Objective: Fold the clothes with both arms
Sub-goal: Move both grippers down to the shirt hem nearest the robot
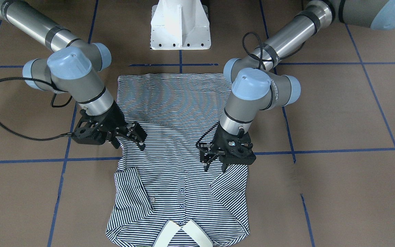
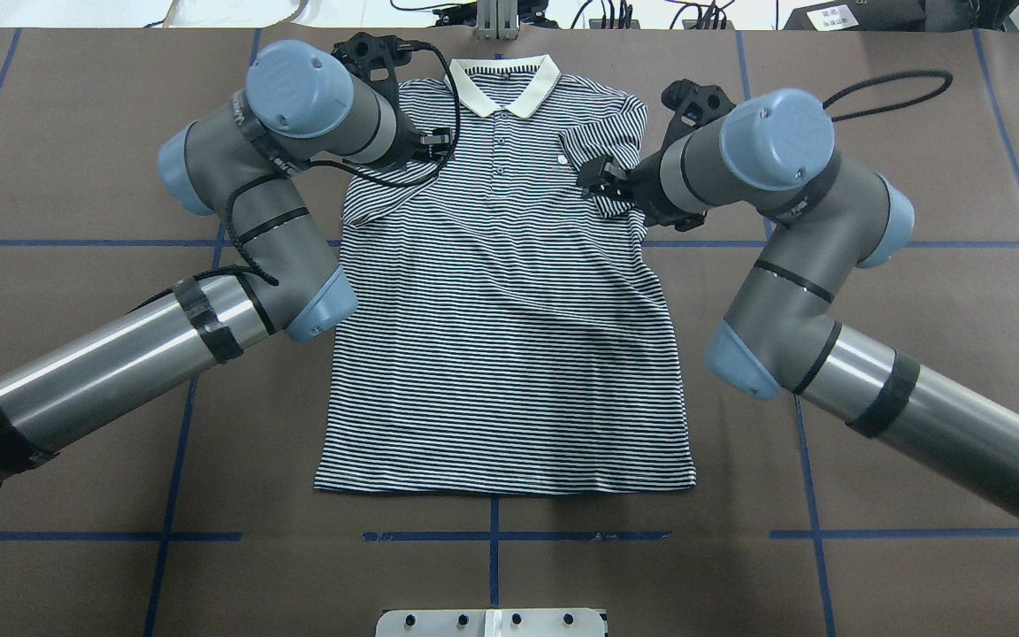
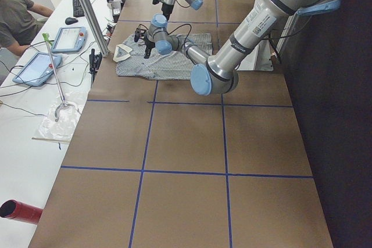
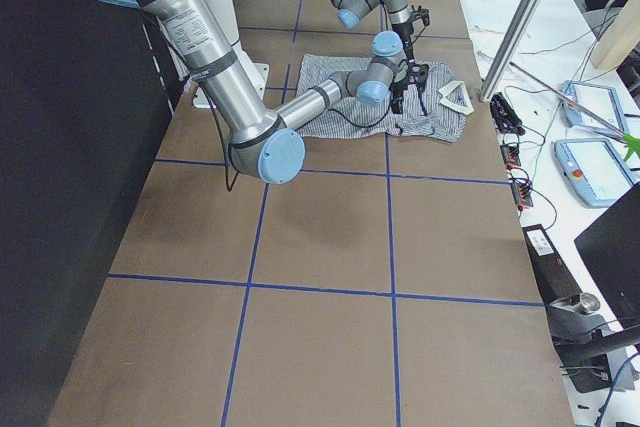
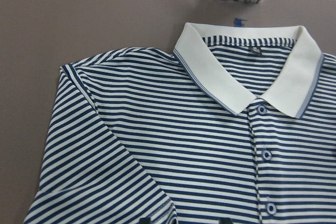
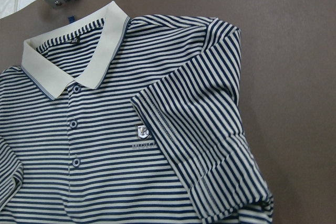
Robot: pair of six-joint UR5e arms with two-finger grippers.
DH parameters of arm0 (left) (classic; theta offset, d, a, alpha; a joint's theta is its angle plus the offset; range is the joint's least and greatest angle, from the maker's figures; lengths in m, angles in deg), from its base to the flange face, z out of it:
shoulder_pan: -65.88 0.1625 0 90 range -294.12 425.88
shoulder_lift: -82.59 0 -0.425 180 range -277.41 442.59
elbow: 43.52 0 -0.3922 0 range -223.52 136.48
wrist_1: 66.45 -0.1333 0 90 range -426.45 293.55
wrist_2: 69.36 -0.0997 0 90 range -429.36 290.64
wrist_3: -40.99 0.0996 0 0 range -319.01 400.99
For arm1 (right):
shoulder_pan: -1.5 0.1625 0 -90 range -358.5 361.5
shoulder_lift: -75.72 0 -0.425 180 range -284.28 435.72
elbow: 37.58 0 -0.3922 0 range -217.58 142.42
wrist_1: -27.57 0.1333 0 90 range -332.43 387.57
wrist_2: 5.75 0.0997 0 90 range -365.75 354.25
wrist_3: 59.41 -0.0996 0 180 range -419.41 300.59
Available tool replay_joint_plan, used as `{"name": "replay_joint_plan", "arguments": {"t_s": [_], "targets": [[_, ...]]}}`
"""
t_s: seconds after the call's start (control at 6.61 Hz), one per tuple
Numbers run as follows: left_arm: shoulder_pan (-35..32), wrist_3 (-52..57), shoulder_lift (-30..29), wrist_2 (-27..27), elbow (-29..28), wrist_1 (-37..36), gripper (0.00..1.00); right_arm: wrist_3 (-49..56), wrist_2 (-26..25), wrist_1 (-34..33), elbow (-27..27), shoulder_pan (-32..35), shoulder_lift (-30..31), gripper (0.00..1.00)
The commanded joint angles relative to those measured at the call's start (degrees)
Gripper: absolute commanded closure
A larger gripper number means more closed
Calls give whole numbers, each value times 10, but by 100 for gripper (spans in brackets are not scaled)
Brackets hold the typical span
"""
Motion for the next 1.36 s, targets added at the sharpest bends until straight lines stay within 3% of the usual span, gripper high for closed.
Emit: {"name": "replay_joint_plan", "arguments": {"t_s": [0.0, 0.15, 0.3, 0.45, 0.76, 1.21], "targets": [[2, -5, 62, 28, 85, 1, 38, -104, -85, -123, 148, -103, 58, 0], [2, -5, 89, 38, 109, 3, 38, -176, -154, -125, 203, -167, 102, 2], [2, -6, 95, 38, 123, 2, 38, -234, -176, -126, 240, -205, 150, 2], [2, -19, 96, 38, 123, 3, 37, -305, -241, -131, 241, -258, 191, 6], [2, -28, 97, 38, 122, 3, 37, -349, -247, -189, 245, -289, 207, 11], [4, -41, 104, 38, 123, 8, 35, -354, -248, -195, 241, -307, 209, 23]]}}
